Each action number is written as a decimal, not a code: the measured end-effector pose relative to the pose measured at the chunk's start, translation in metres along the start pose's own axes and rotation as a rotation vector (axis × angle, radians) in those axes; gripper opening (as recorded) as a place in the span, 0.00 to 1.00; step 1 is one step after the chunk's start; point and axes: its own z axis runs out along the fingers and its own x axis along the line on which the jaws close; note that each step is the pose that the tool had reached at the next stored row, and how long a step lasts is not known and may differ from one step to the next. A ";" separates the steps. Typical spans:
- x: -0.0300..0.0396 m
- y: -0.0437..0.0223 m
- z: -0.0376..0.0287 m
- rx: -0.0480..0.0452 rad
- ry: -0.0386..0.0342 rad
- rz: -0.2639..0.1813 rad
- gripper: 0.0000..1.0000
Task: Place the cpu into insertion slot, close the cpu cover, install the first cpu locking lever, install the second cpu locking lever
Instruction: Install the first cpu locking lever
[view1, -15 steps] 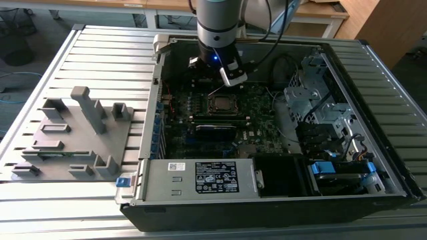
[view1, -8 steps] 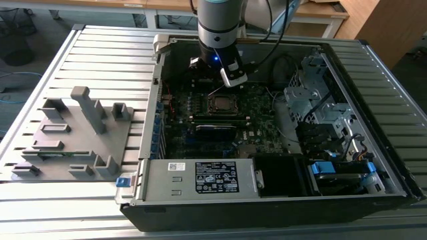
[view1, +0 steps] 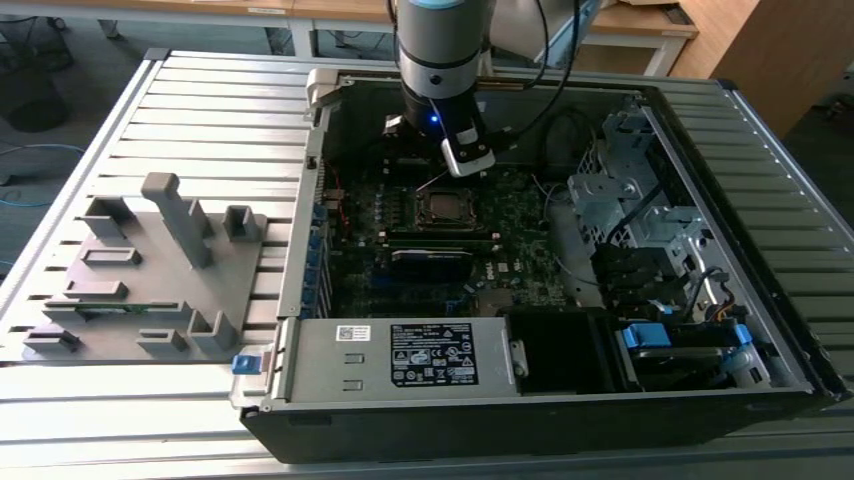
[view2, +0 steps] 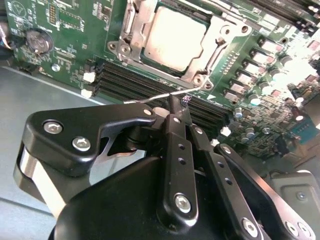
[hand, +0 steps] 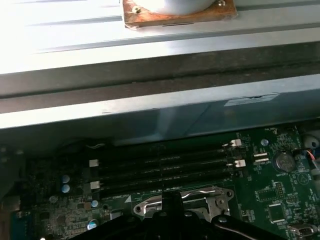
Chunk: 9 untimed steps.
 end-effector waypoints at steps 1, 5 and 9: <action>-0.0016 0.0002 0.0003 0.0000 -0.0007 0.002 0.10; -0.0054 0.0005 0.0016 0.0005 -0.0035 0.013 0.10; -0.0068 0.0004 0.0029 0.0008 -0.0062 0.024 0.10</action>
